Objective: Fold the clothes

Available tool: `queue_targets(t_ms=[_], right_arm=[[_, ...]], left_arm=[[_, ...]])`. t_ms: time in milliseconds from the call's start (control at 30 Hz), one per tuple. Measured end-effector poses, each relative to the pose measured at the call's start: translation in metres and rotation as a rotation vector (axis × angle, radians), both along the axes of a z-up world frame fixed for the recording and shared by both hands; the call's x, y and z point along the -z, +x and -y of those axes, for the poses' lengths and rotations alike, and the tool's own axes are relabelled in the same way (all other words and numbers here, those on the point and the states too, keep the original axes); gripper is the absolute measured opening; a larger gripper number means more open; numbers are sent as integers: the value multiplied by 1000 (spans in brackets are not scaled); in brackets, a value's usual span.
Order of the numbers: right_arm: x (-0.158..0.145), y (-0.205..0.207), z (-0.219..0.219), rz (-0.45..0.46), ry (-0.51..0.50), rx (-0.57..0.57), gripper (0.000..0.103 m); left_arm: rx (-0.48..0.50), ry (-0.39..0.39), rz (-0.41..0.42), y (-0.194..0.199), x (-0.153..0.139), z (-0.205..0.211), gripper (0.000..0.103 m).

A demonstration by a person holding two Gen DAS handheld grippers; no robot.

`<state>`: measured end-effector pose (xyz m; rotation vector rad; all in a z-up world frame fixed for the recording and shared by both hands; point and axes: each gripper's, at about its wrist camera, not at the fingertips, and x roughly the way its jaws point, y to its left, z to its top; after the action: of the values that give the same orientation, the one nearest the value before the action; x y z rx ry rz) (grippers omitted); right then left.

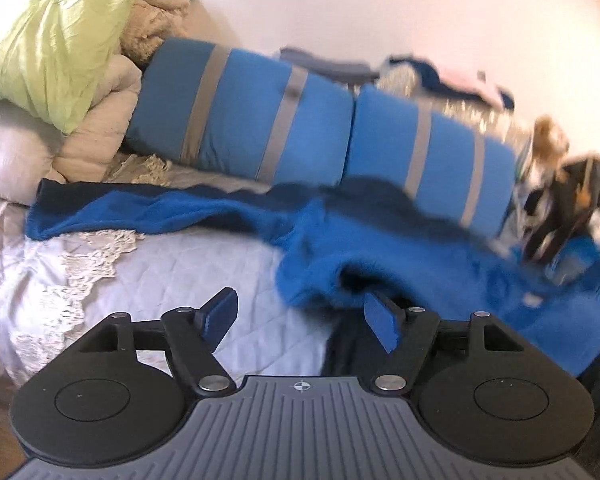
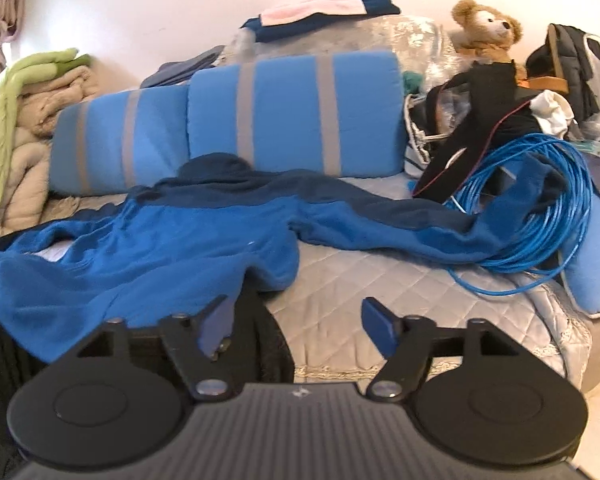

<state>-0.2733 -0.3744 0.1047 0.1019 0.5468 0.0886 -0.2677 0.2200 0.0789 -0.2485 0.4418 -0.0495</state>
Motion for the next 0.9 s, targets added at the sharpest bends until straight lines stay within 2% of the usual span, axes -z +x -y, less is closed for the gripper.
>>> queue_targets(t_ms=[100, 267, 333, 500, 633, 667, 900], right_arm=[[2, -3, 2, 5, 36, -18, 88], [9, -4, 2, -2, 102, -56, 91], [11, -5, -4, -10, 98, -79, 92], [20, -2, -23, -27, 69, -114, 95], [31, 4, -34, -28, -13, -72, 95], [33, 6, -34, -23, -3, -60, 95], [43, 16, -10, 33, 311, 39, 93]], left_arm=[[-26, -90, -19, 10, 5, -6, 71], [-56, -194, -61, 28, 19, -13, 71], [-60, -227, -66, 32, 22, -13, 71], [-65, -230, -64, 37, 24, -9, 71], [-60, -231, -58, 39, 25, -6, 71], [-59, -233, -57, 39, 26, -5, 71], [-54, -263, -44, 39, 27, -4, 71]])
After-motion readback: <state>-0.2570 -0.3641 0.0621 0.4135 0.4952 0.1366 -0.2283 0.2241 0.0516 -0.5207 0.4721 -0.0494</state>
